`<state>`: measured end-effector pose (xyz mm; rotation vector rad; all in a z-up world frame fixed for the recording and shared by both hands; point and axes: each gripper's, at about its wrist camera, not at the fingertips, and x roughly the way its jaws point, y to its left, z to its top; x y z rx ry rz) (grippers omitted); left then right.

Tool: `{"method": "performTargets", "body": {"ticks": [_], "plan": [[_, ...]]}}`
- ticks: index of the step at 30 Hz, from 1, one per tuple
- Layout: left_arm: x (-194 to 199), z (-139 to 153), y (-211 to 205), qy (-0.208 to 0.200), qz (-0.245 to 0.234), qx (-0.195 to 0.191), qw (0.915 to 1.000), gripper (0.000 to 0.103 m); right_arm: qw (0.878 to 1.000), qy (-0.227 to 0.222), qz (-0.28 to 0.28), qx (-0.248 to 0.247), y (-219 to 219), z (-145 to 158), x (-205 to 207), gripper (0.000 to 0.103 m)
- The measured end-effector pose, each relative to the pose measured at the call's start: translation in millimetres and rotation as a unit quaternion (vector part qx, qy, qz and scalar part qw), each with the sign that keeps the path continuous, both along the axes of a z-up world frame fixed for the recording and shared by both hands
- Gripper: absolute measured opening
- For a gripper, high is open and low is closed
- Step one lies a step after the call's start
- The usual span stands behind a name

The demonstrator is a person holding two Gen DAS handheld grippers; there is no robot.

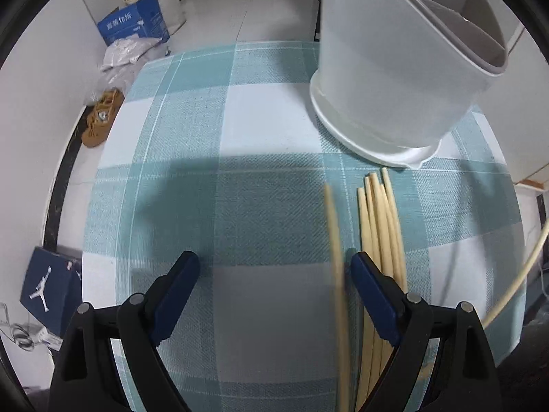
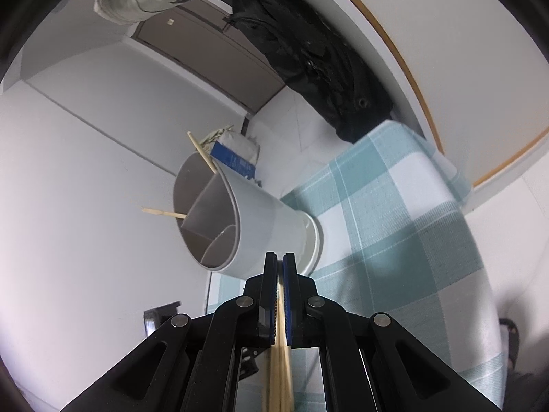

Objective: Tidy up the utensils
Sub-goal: 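Lift the chopstick with the right gripper and carry it over the holder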

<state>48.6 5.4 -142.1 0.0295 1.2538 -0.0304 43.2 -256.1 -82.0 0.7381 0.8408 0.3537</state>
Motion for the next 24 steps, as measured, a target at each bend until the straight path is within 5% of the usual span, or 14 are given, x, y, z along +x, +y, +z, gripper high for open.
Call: {"method": "performTargets", "body": {"ticks": [6, 16, 21, 24], "plan": [[7.7, 0.7, -4.0, -0.006, -0.003, 0.005, 1.0, 0.082, 1.0, -0.014, 0.005, -0.019, -0.2, 6.3, -2.3, 0.003], [15.2, 6.4, -21.3, -0.013, -0.054, -0.02, 0.9982, 0.002, 1.0, -0.013, 0.008, -0.014, -4.3, 6.0, 1.7, 0.003], [17.6, 7.9, -17.4, -0.017, -0.048, -0.052, 0.9973, 0.001, 0.999, -0.023, 0.012, -0.019, -2.0, 11.3, 1.1, 0.003], [11.5, 23.1, -14.0, -0.055, -0.042, -0.062, 0.9956, 0.001, 0.999, -0.03, 0.011, -0.021, -1.3, 15.0, -0.9, 0.003]]}}
